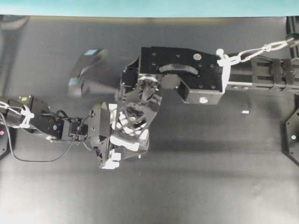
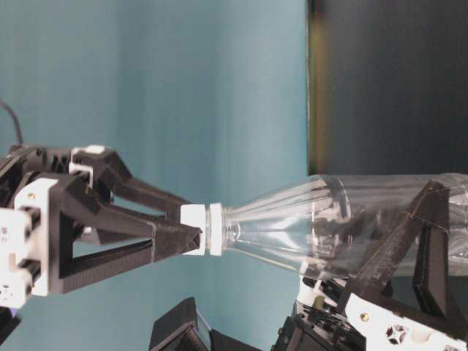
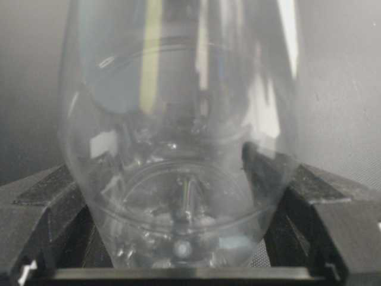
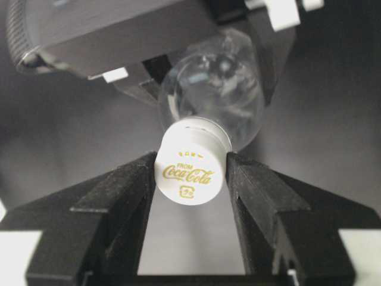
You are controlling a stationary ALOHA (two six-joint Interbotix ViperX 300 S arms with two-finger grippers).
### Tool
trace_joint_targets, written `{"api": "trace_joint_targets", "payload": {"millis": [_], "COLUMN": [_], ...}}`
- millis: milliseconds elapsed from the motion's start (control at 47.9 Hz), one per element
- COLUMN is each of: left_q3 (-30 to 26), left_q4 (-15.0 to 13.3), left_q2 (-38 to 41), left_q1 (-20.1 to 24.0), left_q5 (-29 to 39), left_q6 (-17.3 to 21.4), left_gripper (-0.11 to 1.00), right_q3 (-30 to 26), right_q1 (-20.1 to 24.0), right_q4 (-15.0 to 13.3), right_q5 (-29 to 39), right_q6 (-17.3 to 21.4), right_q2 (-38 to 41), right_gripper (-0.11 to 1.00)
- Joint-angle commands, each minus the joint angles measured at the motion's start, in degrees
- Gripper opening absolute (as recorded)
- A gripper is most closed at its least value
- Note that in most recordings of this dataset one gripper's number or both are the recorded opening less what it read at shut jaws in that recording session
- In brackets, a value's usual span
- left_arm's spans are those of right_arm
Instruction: Open the bottle cap by holding the bottle with the left arm and twisting the cap with the right arm.
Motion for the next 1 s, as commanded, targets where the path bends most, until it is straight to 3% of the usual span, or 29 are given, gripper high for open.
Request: {"api": "trace_joint_targets", "payload": {"millis": [0,355,459,709,980], "left_q3": [-0.4,-0.4,-0.4,-0.6,-0.7], "left_q4": [0.2,0.2,0.2,0.2,0.2], "left_q2": [-0.2,-0.1,-0.1,0.0,0.0], "left_q1": [0.3,0.3,0.3,0.3,0.3], "left_q5": [-0.1,-0.1,-0.2,-0.2,-0.2], "left_q6": [0.1,0.1,0.1,0.0,-0.2], "left_gripper": [0.81,0.81,0.81,0.81,0.81], "right_q3": [-1.0,-0.8,-0.8,-0.4,0.5], "right_q1": [0.5,1.1,1.6,1.8,1.9], "right_q4": [0.3,0.3,0.3,0.3,0.4], "right_q5": [0.4,1.1,1.3,1.3,-0.3], "right_q6": [-6.5,-30.1,-35.6,-35.8,-33.5], "right_q2": [-0.1,-0.1,-0.1,-0.3,-0.7], "right_gripper": [0.38,0.38,0.38,0.38,0.38]}}
